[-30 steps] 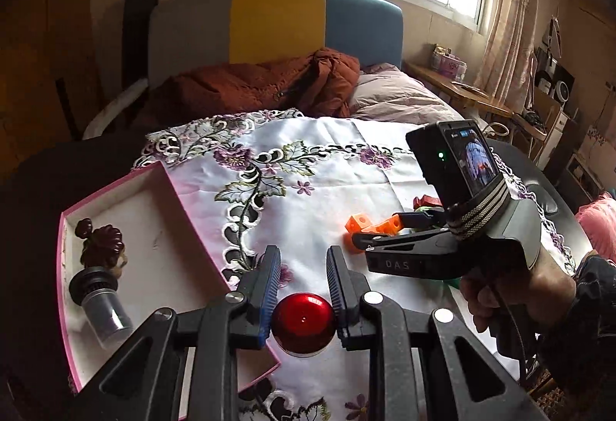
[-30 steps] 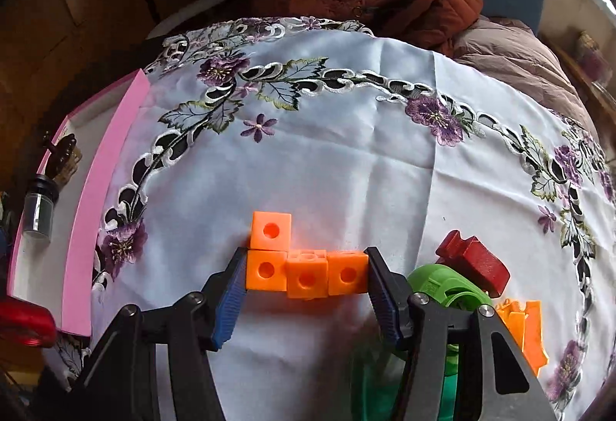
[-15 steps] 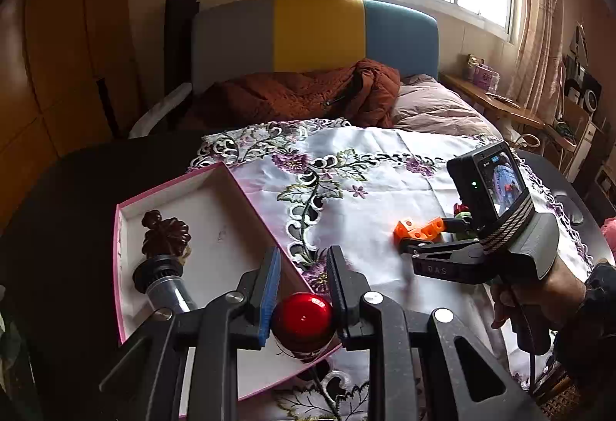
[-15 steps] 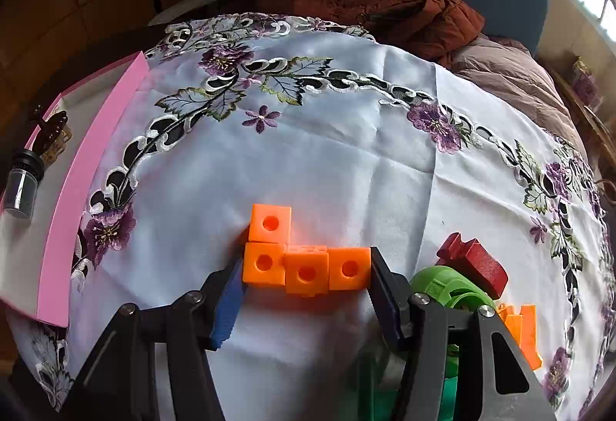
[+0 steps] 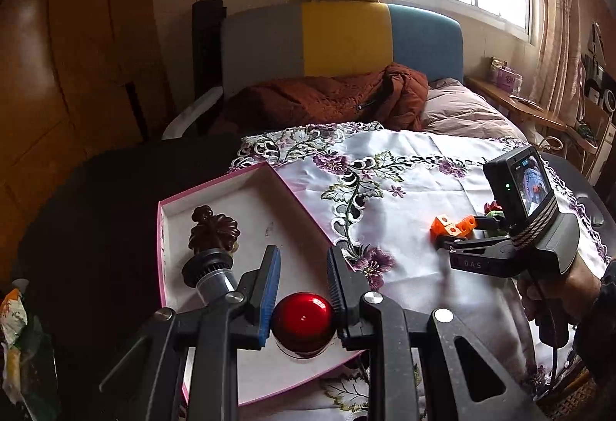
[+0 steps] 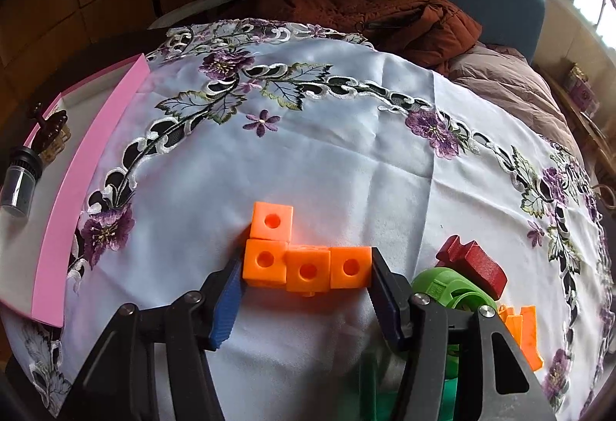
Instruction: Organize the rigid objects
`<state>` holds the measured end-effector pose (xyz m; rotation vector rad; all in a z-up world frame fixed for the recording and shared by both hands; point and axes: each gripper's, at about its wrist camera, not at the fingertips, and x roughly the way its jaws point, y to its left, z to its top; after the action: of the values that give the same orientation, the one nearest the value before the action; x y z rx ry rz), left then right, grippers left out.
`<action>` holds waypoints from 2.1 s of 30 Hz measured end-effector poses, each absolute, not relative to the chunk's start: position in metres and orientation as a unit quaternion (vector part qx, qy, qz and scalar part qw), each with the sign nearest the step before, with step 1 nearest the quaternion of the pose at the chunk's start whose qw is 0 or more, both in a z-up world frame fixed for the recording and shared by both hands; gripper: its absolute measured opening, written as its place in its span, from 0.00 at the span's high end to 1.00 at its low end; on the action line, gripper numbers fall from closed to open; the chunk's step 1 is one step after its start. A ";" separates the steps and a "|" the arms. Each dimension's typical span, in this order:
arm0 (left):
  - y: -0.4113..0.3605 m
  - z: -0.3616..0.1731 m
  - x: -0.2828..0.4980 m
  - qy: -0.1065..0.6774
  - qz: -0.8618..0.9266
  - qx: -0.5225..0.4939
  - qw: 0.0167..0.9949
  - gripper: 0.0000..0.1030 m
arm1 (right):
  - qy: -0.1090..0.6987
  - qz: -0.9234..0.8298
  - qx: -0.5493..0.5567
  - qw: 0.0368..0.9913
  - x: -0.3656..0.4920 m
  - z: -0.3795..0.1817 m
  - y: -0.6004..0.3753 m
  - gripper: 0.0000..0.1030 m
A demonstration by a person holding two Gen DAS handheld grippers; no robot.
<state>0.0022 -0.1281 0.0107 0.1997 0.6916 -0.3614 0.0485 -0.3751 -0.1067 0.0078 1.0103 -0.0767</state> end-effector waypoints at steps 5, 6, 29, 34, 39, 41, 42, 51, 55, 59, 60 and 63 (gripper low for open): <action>-0.120 0.010 0.002 0.338 -0.166 0.096 0.922 0.77 | 0.480 -0.037 -0.001 0.877 0.048 -0.107 -0.375 0.42; -0.118 0.010 0.002 0.338 -0.165 0.095 0.922 0.77 | 0.479 -0.036 -0.001 0.877 0.048 -0.107 -0.375 0.42; -0.107 0.003 0.001 0.350 -0.150 0.100 0.919 0.77 | 0.476 -0.036 -0.002 0.879 0.047 -0.107 -0.375 0.42; -0.104 0.000 0.001 0.353 -0.147 0.100 0.918 0.77 | 0.476 -0.037 -0.002 0.879 0.047 -0.107 -0.375 0.42; -0.103 -0.001 0.002 0.356 -0.147 0.100 0.918 0.77 | 0.476 -0.037 -0.002 0.879 0.047 -0.107 -0.375 0.42; -0.101 -0.005 0.004 0.365 -0.148 0.096 0.914 0.77 | 0.476 -0.037 -0.002 0.879 0.047 -0.107 -0.375 0.42; -0.099 -0.008 0.005 0.370 -0.148 0.093 0.912 0.77 | 0.476 -0.037 -0.002 0.879 0.047 -0.107 -0.375 0.42; -0.055 -0.047 0.020 0.437 -0.127 0.046 0.889 0.77 | 0.476 -0.037 -0.003 0.879 0.047 -0.107 -0.376 0.42; -0.044 -0.059 0.037 0.442 -0.119 0.039 0.888 0.76 | 0.476 -0.037 -0.003 0.879 0.049 -0.107 -0.376 0.42; -0.046 -0.070 0.061 0.451 -0.111 0.036 0.885 0.76 | 0.476 -0.037 -0.003 0.879 0.049 -0.107 -0.375 0.42; -0.046 -0.075 0.069 0.458 -0.112 0.033 0.881 0.76 | 0.476 -0.037 -0.003 0.879 0.049 -0.107 -0.375 0.42; -0.042 -0.089 0.089 0.481 -0.100 0.019 0.871 0.76 | 0.476 -0.037 -0.003 0.879 0.050 -0.107 -0.375 0.42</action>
<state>0.0891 -0.0416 -0.0889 0.0389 1.0059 -0.2084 0.0498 -0.3752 -0.1069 -0.0063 0.9924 -0.0773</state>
